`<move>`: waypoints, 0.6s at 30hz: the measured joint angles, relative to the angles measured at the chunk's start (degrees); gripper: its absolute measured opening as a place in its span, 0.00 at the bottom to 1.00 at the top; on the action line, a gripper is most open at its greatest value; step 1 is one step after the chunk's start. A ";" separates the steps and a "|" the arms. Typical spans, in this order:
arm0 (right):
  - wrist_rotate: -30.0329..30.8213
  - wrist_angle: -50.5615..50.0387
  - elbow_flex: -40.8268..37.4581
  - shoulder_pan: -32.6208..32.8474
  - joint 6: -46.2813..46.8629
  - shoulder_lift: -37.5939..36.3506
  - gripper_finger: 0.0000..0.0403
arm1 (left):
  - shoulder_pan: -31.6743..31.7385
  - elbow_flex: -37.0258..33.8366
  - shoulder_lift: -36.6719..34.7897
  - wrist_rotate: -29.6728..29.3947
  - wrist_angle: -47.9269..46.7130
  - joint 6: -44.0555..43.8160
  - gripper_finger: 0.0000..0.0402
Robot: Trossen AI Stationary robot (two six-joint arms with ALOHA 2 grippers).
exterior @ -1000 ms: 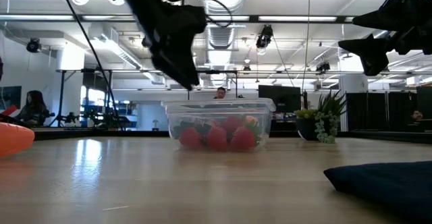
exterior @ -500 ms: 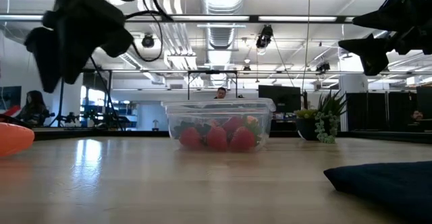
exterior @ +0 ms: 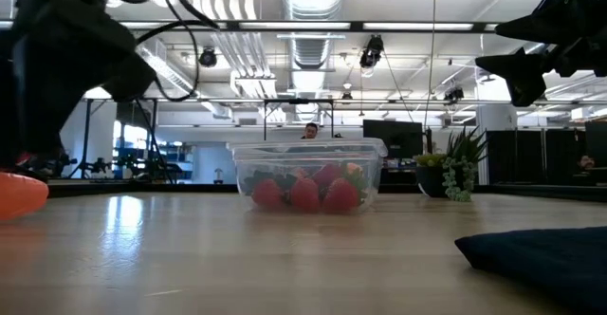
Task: Pick and placing Produce into tupperware
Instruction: Put the carrot into the transparent bin
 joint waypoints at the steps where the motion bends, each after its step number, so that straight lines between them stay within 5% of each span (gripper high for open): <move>1: 0.01 0.00 0.00 0.00 0.00 0.00 0.60 | -0.80 -0.49 0.00 0.11 1.02 -1.62 0.77; 9: 0.01 0.01 0.00 0.00 0.00 0.00 0.61 | -5.85 -3.01 -0.02 -0.39 6.32 -9.74 0.77; 18: 0.00 0.00 0.00 0.00 0.00 0.00 0.61 | -7.60 -3.74 1.64 -2.26 6.28 -9.23 0.75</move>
